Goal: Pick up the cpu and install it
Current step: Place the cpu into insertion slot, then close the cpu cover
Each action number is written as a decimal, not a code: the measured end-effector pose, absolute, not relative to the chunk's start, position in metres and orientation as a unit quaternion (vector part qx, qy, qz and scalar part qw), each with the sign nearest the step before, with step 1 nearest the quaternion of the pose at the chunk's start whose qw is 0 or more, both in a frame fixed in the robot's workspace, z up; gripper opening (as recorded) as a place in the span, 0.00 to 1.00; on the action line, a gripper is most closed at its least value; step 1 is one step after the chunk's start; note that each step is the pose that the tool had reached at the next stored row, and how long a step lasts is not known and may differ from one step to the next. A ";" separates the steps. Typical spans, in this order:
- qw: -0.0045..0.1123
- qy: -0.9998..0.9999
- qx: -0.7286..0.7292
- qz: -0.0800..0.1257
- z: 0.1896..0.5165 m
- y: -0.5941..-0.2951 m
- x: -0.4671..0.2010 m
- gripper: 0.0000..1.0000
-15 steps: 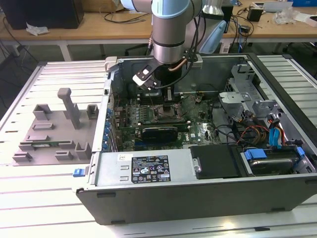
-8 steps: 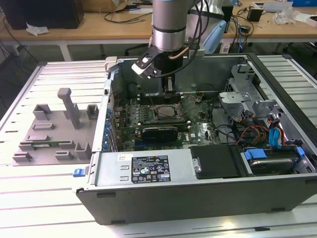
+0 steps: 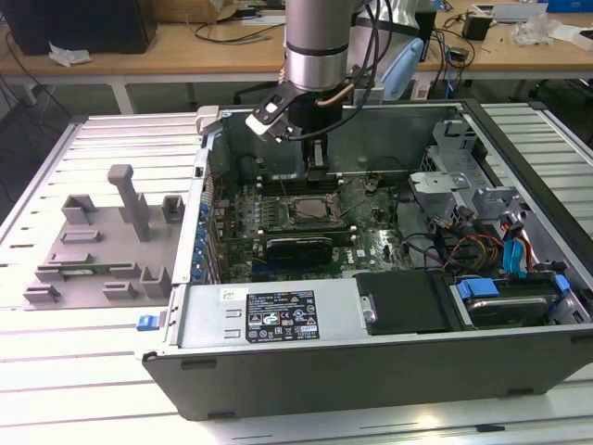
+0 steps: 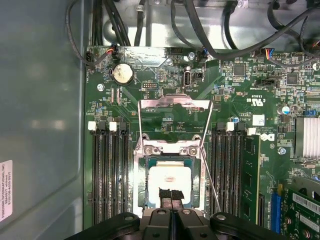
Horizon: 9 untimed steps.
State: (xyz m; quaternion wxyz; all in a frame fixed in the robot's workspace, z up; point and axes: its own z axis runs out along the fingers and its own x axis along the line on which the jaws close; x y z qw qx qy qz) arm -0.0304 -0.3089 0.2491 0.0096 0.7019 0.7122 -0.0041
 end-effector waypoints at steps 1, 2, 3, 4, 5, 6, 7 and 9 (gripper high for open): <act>0.010 0.712 0.702 -0.004 0.249 -0.309 -0.030 0.11; 0.010 0.712 0.702 -0.004 0.249 -0.309 -0.030 0.11; 0.010 0.712 0.702 -0.004 0.249 -0.309 -0.030 0.11; 0.010 0.712 0.702 -0.004 0.249 -0.309 -0.030 0.11; 0.010 0.712 0.702 -0.004 0.249 -0.309 -0.030 0.11; 0.010 0.712 0.702 -0.004 0.249 -0.309 -0.030 0.11; 0.010 0.712 0.702 -0.004 0.249 -0.309 -0.030 0.11; 0.010 0.712 0.702 -0.004 0.249 -0.309 -0.030 0.11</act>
